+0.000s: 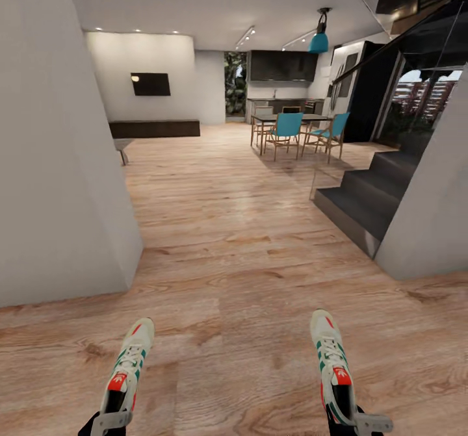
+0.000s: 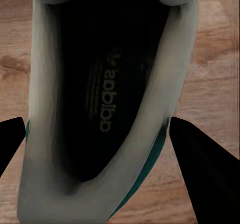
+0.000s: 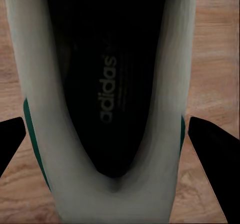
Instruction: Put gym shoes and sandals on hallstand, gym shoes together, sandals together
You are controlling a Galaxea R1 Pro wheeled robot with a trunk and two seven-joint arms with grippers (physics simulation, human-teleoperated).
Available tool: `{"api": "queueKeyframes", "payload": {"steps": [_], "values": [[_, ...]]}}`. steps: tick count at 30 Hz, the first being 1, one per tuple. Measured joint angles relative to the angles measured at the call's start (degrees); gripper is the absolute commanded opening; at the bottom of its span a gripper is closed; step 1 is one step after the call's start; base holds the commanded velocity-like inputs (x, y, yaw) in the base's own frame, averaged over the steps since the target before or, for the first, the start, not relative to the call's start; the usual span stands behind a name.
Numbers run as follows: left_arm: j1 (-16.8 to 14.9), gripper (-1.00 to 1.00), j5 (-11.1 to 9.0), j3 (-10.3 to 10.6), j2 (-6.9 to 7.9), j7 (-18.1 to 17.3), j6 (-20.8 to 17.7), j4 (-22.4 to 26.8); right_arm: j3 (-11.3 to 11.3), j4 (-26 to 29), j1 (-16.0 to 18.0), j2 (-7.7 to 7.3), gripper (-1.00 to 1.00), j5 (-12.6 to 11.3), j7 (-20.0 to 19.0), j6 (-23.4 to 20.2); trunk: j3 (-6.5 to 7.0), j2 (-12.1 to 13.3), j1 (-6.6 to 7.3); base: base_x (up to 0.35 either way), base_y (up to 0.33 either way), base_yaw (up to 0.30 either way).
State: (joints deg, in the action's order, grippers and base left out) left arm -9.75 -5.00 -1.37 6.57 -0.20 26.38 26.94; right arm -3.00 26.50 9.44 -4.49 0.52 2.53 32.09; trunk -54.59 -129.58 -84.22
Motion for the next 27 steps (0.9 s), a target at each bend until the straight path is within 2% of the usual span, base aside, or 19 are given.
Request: {"api": "queueKeyframes", "payload": {"steps": [27], "values": [[0.0, -1.0, -0.02, 0.0, 0.0, 0.0, 0.0, 0.02, 0.0, 0.0, 0.0, 0.0, -1.0, 0.03, 0.0, 0.0, 0.77, 0.0, 0.0, 0.0, 0.0, -0.288]]}}
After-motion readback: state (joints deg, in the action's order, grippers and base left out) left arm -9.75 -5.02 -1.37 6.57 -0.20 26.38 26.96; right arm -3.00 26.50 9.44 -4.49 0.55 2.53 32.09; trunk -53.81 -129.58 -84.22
